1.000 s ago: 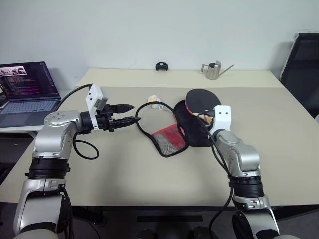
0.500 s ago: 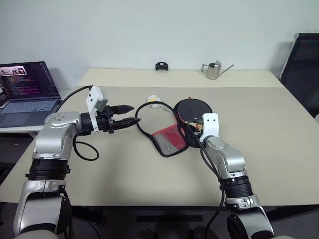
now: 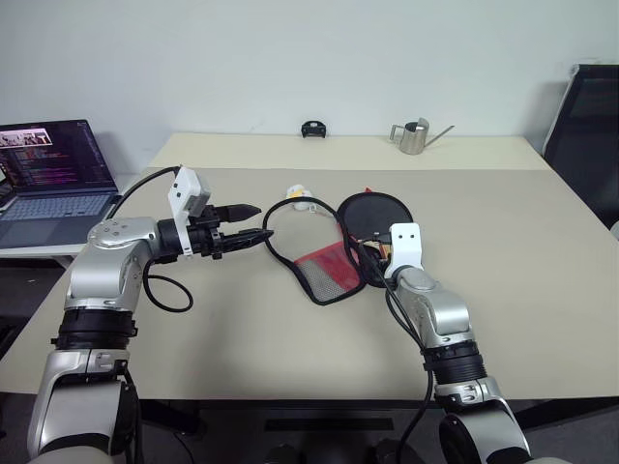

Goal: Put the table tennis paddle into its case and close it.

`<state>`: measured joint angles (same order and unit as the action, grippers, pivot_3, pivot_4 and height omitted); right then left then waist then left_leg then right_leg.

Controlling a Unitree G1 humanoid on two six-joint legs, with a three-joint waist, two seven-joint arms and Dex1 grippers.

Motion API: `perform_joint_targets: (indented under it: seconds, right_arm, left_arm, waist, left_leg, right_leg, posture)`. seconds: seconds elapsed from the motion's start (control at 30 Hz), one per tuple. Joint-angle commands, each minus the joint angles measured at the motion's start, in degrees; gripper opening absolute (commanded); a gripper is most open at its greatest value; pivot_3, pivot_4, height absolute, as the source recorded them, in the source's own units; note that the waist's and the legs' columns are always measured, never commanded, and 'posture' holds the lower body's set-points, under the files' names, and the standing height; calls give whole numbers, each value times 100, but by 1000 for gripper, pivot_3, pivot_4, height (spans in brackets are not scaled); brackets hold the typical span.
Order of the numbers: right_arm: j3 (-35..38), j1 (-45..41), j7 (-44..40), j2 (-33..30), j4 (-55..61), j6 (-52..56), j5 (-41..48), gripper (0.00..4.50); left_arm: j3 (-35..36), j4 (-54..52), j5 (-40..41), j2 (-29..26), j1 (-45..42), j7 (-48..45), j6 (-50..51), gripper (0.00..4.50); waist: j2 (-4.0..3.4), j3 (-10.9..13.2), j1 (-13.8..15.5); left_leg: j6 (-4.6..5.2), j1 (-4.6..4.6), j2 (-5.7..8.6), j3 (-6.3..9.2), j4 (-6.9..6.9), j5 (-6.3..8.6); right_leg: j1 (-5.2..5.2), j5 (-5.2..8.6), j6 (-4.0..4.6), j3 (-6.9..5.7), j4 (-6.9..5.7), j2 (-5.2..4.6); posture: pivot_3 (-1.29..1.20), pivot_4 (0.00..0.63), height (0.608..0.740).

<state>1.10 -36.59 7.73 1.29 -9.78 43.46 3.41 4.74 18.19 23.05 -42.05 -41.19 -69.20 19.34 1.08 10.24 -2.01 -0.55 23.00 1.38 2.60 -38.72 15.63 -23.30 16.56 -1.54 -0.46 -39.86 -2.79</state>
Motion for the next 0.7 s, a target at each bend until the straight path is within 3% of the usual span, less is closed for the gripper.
perform_joint_targets:
  seconds: [0.03,0.23,0.5,0.7]
  right_arm:
    - [-10,-168,-95,58,437,-76,40,4081]
    - [273,-216,-547,67,1822,616,705,4081]
    - [370,195,-1841,-1308,2798,828,1171,4081]
    - [688,413,-2902,-2138,3304,1120,2035,4081]
  left_arm:
    - [128,-225,52,2,-30,67,-88,3082]
    - [180,-22,-101,73,-26,364,-260,3082]
    - [170,1049,-804,336,-386,1683,-885,3082]
    - [152,2234,-1306,497,-870,2673,-1371,3082]
  waist:
    - [0,0,0]
    - [0,0,9]
    - [2,0,37]
    - [6,2,21]
  left_leg:
    - [0,0,0,0,0,0]
    - [0,1,0,3,0,0]
    - [1,0,3,9,-2,0]
    - [1,1,3,7,-2,1]
  right_leg:
    - [0,0,0,0,0,0]
    - [0,0,0,-1,-1,0]
    - [7,0,0,-10,4,0]
    - [6,0,-1,-10,4,-1]
  posture:
    - [0,150,740]
    - [0,150,740]
    - [0,150,740]
    - [0,150,740]
